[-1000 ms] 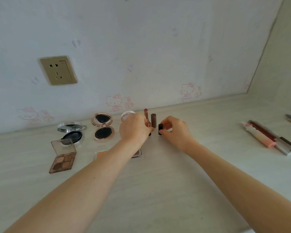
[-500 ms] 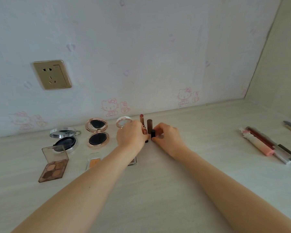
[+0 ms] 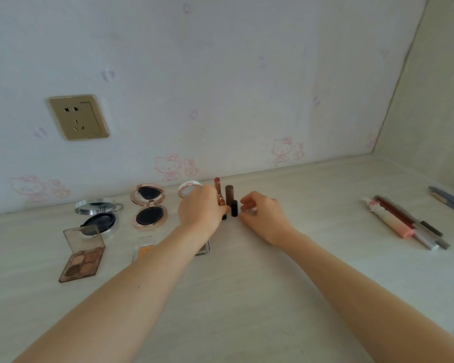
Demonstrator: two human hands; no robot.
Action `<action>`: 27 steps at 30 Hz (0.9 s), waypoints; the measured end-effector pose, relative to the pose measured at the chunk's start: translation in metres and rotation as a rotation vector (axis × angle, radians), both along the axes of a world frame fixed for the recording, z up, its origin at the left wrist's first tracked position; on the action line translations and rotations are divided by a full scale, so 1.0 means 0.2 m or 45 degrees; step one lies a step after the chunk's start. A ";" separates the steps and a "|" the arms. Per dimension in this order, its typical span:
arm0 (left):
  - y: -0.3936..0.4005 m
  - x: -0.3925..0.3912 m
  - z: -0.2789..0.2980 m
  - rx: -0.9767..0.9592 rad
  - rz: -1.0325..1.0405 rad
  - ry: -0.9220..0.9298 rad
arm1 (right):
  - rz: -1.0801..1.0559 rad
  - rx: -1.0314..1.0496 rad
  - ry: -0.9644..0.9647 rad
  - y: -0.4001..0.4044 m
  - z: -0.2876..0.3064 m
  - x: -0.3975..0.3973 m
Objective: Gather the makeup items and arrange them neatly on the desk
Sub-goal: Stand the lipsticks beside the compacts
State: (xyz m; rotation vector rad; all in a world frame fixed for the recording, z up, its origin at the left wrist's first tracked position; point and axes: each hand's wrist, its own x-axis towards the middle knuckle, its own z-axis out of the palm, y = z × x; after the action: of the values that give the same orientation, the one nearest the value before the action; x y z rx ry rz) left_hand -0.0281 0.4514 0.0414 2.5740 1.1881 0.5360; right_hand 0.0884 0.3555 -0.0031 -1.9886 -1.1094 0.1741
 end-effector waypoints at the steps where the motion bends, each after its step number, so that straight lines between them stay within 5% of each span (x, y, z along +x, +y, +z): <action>1: -0.01 0.00 0.01 0.008 0.001 -0.002 | -0.002 -0.009 -0.009 -0.02 0.00 0.00; 9: -0.07 -0.08 0.06 0.027 -0.058 -0.034 | -0.018 -0.083 -0.107 -0.26 0.07 0.06; 15: -0.14 -0.10 0.12 0.262 -0.099 -0.173 | -0.069 -0.177 -0.278 -0.50 0.13 0.11; 23: -0.43 0.12 0.05 0.233 -0.302 -0.310 | -0.219 -0.422 -0.694 -0.88 0.21 0.22; 27: -0.62 0.28 -0.04 0.216 -0.467 -0.361 | -0.280 -0.465 -0.674 -1.05 0.23 0.32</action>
State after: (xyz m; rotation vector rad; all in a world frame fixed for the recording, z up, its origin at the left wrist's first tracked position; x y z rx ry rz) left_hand 0.0288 0.3272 0.0335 2.6488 0.5835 0.9065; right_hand 0.1521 0.1464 0.0419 -2.5572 -1.2308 -0.3052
